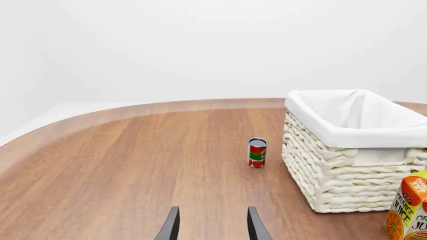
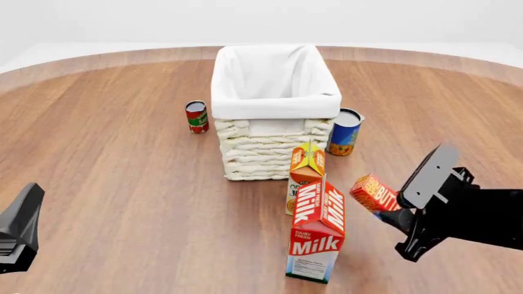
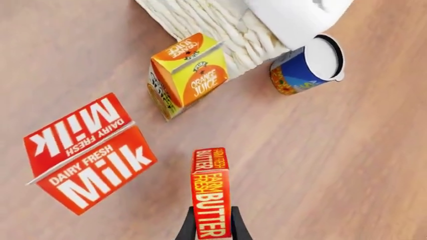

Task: Pick up the butter and put it in the basket.

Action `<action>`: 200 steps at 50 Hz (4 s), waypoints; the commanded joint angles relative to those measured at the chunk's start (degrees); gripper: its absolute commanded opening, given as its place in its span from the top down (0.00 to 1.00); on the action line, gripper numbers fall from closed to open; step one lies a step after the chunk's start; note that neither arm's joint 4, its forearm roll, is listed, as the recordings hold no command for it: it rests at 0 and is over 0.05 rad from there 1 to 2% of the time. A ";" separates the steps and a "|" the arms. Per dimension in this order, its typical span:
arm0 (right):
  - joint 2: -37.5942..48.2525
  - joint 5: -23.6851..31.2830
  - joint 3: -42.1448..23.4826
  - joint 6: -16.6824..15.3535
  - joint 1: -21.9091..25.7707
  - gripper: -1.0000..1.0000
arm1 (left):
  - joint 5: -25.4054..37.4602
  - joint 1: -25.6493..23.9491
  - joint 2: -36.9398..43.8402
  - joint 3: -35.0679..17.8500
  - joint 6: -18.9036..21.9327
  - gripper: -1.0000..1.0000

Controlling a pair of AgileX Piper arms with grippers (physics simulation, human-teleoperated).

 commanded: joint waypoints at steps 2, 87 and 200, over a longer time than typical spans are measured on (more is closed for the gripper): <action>-2.59 1.06 -2.75 3.04 0.47 1.00 | 0.00 0.00 0.00 0.00 0.00 0.00; -2.13 9.09 -31.34 9.36 3.88 1.00 | 0.00 0.00 0.00 0.00 0.00 0.00; 20.04 -0.76 -51.54 16.98 9.20 1.00 | 0.00 0.00 0.00 0.00 0.00 0.00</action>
